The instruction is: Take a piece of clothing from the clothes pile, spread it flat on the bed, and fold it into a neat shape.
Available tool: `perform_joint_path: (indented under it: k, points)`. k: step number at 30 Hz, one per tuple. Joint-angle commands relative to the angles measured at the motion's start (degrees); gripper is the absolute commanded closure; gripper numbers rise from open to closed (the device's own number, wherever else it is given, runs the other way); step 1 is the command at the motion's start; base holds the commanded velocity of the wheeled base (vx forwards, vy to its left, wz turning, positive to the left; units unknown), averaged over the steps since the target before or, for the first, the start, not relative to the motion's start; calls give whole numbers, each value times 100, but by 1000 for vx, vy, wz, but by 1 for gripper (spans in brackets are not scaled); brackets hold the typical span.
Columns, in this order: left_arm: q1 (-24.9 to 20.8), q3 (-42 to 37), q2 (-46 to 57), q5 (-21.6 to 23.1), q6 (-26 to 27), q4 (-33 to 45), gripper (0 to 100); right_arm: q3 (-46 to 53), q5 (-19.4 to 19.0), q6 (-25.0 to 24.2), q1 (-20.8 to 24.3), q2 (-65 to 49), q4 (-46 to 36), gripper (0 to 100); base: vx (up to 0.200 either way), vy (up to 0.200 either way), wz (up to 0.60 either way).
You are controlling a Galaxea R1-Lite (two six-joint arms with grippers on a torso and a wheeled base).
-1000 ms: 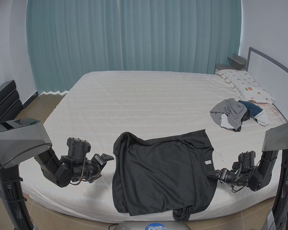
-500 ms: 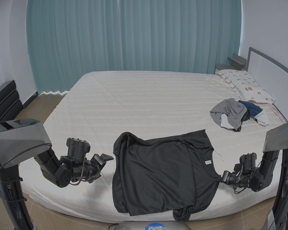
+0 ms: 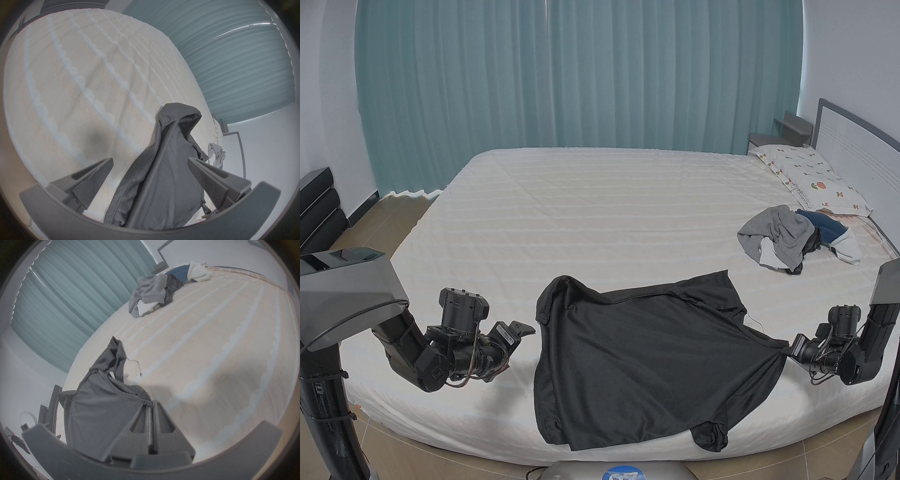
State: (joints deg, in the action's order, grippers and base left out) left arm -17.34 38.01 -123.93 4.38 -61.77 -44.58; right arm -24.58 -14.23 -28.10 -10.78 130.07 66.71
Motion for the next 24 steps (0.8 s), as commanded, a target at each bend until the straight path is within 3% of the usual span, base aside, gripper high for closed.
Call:
perform_joint_path:
  k: [1, 5, 15, 24]
  points:
    - [-218, 13, -228, -297, 183, -16, 0, -38, -1, -11, -39, 150, 167, 0, 0, 0, 0]
    - [-446, -57, -281, -482, 438, -7, 0, 76, -63, -47, -30, 97, 325, 0, 0, 0, 0]
    - [-534, -347, -193, -420, 394, -33, 0, 480, -423, -73, 120, -518, 317, 0, 0, 0, 0]
    - [-666, -408, -184, -455, 394, -24, 0, 753, -441, -64, 515, -571, 343, 0, -200, 0, 0]
